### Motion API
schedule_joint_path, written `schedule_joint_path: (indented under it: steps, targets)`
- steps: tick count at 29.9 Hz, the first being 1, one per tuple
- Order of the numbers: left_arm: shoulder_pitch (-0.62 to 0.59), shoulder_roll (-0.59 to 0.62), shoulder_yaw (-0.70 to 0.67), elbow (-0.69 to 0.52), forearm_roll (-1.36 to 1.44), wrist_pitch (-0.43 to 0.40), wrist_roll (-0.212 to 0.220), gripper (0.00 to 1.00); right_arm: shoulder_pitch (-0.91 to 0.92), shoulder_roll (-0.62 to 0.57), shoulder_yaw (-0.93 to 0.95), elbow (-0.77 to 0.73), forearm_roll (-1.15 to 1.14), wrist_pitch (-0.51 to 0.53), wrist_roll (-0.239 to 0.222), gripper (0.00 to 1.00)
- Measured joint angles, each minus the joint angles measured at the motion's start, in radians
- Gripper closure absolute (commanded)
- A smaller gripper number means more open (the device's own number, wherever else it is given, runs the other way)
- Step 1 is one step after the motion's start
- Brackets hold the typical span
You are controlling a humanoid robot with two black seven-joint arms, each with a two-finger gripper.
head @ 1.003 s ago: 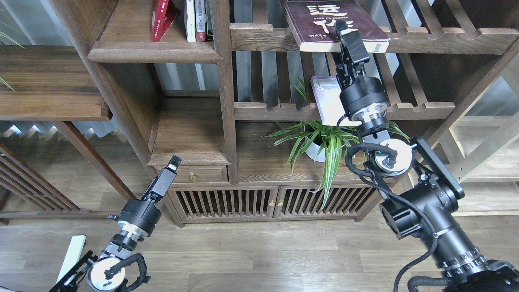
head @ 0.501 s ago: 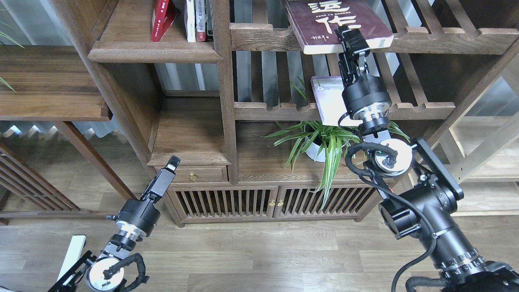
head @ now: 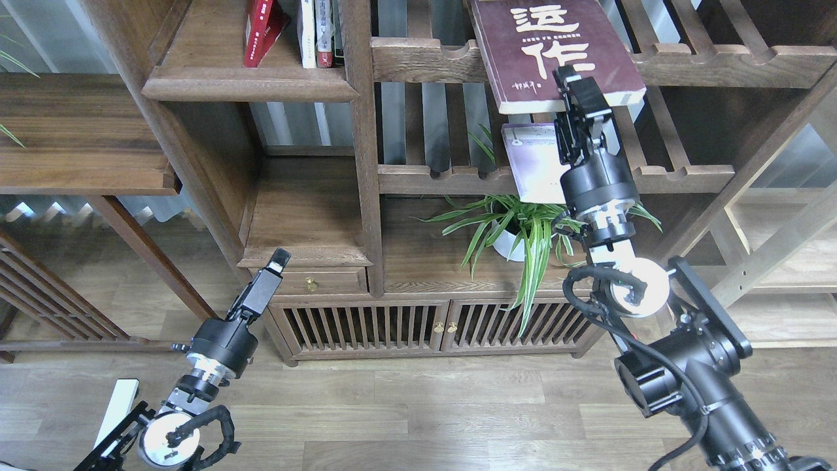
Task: Organize books on shelf
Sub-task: 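Pull the maroon book off the shelf and lower it toward the left gripper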
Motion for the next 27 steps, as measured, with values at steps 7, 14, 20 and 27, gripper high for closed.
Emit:
schedule_joint_path:
  steps: [7,14,20,27]
  targets:
    - [-0.030,0.001,0.012,0.000,-0.077,0.000,0.050,0.01,-0.054,0.002,-0.001,0.009,0.000,0.148,-0.001,0.73]
    - [-0.051,0.001,0.021,-0.002,-0.125,0.000,0.131,0.01,-0.121,0.000,-0.002,0.009,-0.001,0.209,-0.003,0.74]
    - [-0.076,0.001,0.025,-0.002,-0.187,0.000,0.224,0.01,-0.227,-0.007,-0.010,0.009,-0.001,0.211,-0.007,0.74]
    - [-0.084,-0.010,0.029,-0.039,-0.218,0.000,0.303,0.03,-0.339,0.010,-0.063,0.009,-0.005,0.211,-0.009,0.73]
